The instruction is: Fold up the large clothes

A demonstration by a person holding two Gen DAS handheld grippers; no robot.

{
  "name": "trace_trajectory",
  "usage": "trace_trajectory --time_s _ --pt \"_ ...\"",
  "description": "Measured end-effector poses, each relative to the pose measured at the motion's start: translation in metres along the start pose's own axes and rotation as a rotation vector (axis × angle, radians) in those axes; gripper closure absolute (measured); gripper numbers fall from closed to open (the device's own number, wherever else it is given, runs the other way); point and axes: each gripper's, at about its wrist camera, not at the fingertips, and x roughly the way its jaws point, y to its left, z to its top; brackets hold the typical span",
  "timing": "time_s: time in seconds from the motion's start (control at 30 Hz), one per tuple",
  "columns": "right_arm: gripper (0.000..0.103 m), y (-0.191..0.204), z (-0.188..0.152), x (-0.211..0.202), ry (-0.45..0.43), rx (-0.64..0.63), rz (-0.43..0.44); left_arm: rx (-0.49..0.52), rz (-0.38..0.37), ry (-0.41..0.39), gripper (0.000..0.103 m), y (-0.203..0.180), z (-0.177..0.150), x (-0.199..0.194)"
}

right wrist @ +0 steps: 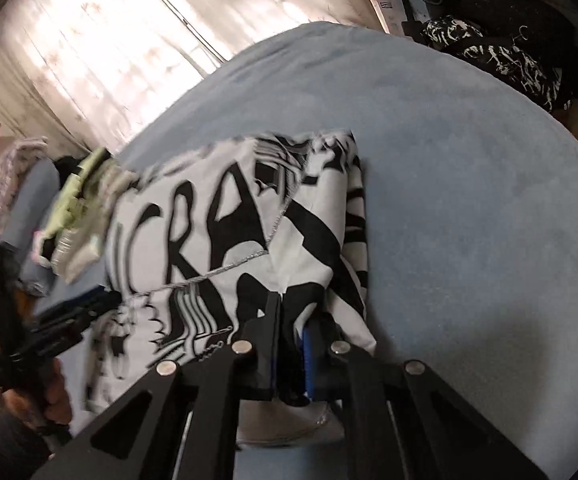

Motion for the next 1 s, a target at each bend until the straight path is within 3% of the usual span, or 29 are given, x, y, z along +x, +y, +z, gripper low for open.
trace_trajectory --time_s 0.13,0.3,0.43,0.53,0.6,0.7,0.8,0.9,1.0 --pt "0.094 -0.001 0.003 -0.001 0.022 0.015 -0.015 0.011 0.037 -0.044 0.050 -0.004 -0.001 -0.007" --pt "0.079 0.018 0.018 -0.020 0.062 -0.017 -0.084 0.029 0.009 -0.031 0.049 -0.002 0.008 -0.016" --pt "0.067 0.040 0.037 -0.038 -0.006 -0.054 -0.114 0.038 -0.002 -0.082 0.044 0.005 0.025 -0.037" --pt "0.067 0.055 0.056 -0.040 -0.058 -0.046 -0.038 0.000 0.003 -0.115 0.044 0.018 0.044 -0.042" --pt "0.067 0.071 0.070 -0.028 -0.067 -0.046 0.022 -0.055 -0.009 -0.094 0.045 0.030 0.056 -0.035" --pt "0.067 0.096 0.087 0.007 -0.049 -0.066 0.074 -0.144 -0.077 -0.048 0.064 0.045 0.073 -0.016" --pt "0.067 0.109 0.099 0.047 -0.007 -0.055 0.147 -0.211 -0.140 -0.009 0.066 0.052 0.083 0.007" --pt "0.067 0.106 0.104 0.075 0.021 -0.051 0.107 -0.199 -0.116 0.002 0.066 0.050 0.085 0.024" --pt "0.070 0.079 0.104 0.089 0.034 -0.058 -0.023 -0.145 -0.075 -0.011 0.063 0.044 0.084 0.033"
